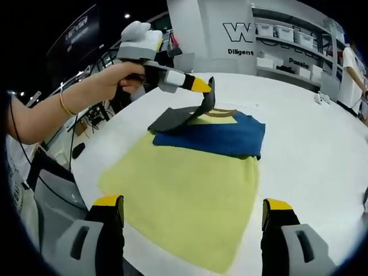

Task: Fold the garment on the visible template until the final outline fits inside the template.

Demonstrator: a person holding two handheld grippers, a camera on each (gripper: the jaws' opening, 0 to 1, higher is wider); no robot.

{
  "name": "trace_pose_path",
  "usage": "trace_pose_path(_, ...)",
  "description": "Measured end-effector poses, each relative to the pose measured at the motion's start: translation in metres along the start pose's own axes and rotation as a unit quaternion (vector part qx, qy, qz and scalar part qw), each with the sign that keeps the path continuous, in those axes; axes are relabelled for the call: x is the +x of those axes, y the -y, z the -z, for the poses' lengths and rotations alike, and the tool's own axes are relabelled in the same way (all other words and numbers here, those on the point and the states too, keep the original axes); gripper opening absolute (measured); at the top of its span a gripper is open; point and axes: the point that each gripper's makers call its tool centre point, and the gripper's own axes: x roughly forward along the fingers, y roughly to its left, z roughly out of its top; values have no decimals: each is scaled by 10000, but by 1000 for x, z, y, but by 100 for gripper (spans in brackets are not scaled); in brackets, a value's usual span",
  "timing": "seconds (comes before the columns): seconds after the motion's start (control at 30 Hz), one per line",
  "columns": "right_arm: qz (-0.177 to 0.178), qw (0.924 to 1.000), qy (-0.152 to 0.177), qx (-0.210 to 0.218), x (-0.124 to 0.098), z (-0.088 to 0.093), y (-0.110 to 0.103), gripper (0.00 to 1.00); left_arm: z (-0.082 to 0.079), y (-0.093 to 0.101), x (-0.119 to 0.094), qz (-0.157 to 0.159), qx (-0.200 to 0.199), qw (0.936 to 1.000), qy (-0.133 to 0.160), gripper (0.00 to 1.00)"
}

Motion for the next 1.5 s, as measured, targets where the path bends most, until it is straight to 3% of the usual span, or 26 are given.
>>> trace_pose_path(0.17,12,10000,-30,24,0,3,2,99,0,20,12,162,231,9996,-17,2)
trace_pose_path(0.3,42,9999,-88,51,0,9,5,99,17,35,28,311,288,9990,-157,2)
trace_pose_path(0.63,15,9998,-127,150,2,18,8,99,50,51,52,461,503,9965,-475,2)
trace_pose_path(0.93,35,9995,-183,252,1,27,11,99,71,55,72,521,339,9961,-630,2)
trace_pose_path(1.17,75,9993,-193,303,1,30,12,99,63,60,67,626,316,9965,-451,5)
trace_pose_path(1.37,100,9993,-129,329,2,27,13,99,45,61,52,719,282,9967,-239,28)
trace_pose_path(1.5,102,9993,-119,329,2,26,12,99,43,54,32,654,237,9973,-237,39)
